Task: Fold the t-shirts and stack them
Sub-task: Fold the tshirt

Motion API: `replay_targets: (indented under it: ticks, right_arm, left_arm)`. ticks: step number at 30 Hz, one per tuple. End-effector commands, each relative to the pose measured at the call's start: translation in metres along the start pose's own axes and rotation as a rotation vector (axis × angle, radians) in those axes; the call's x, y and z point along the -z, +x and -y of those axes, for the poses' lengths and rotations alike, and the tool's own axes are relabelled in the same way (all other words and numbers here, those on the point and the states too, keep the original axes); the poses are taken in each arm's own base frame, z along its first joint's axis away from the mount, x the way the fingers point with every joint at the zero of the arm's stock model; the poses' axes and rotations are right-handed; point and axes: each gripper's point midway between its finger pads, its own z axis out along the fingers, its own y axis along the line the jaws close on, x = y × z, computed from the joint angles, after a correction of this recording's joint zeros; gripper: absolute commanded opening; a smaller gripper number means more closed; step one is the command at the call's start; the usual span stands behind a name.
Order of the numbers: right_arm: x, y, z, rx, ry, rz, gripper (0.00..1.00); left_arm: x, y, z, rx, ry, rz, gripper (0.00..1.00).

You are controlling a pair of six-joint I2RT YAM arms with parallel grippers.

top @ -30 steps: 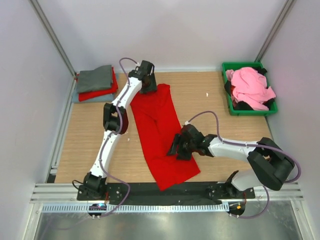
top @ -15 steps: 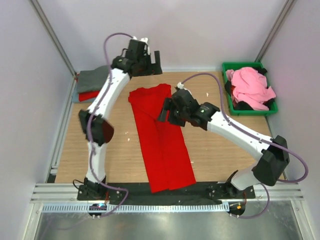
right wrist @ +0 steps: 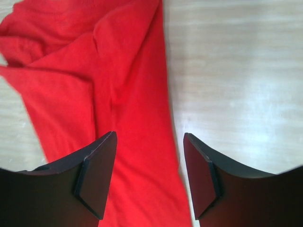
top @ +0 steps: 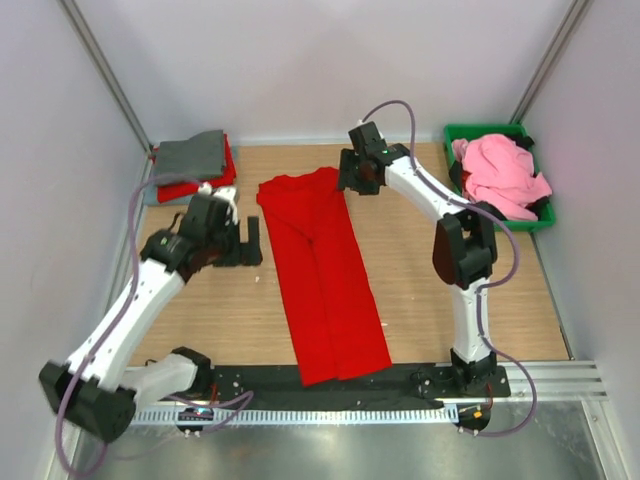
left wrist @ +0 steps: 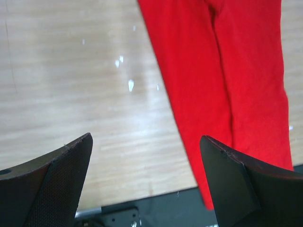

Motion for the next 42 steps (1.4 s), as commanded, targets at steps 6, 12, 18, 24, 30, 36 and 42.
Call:
replay_targets:
  ticks: [6,12,18,24,30,36,42]
  right_arm:
    - [-0.061,-0.022,-0.020,0.096,-0.079,-0.012,0.59]
    - [-0.091,-0.016,-0.015,0.089,-0.071,-0.034,0.56]
    - [-0.108,0.000,-0.002,0.078,-0.069,-0.067,0.39]
    - [-0.123,0.002,0.000,0.030,-0.137,-0.069,0.01]
    - [-0.131,-0.024,0.050,-0.121,-0.029,0.018,0.01]
    - [-0.123,-0.043,0.107,-0.306,0.040,0.097,0.01]
    - [-0.130,-0.040,0.104,-0.306,-0.023,0.072,0.01]
  left_arm:
    - [0.054,0.017,-0.005,0.037,0.106,0.231,0.96]
    - [0.061,0.019,-0.001,0.055,0.151,0.273,0.96]
    - [0.060,0.021,-0.003,0.092,0.168,0.341,0.96]
    - [0.070,0.018,-0.015,0.087,0.125,0.417,0.96]
    - [0.070,0.017,-0.018,0.087,0.112,0.417,0.94]
    - [0.068,0.017,-0.018,0.087,0.106,0.411,0.93]
    - [0.068,0.018,-0.019,0.085,0.105,0.410,0.93]
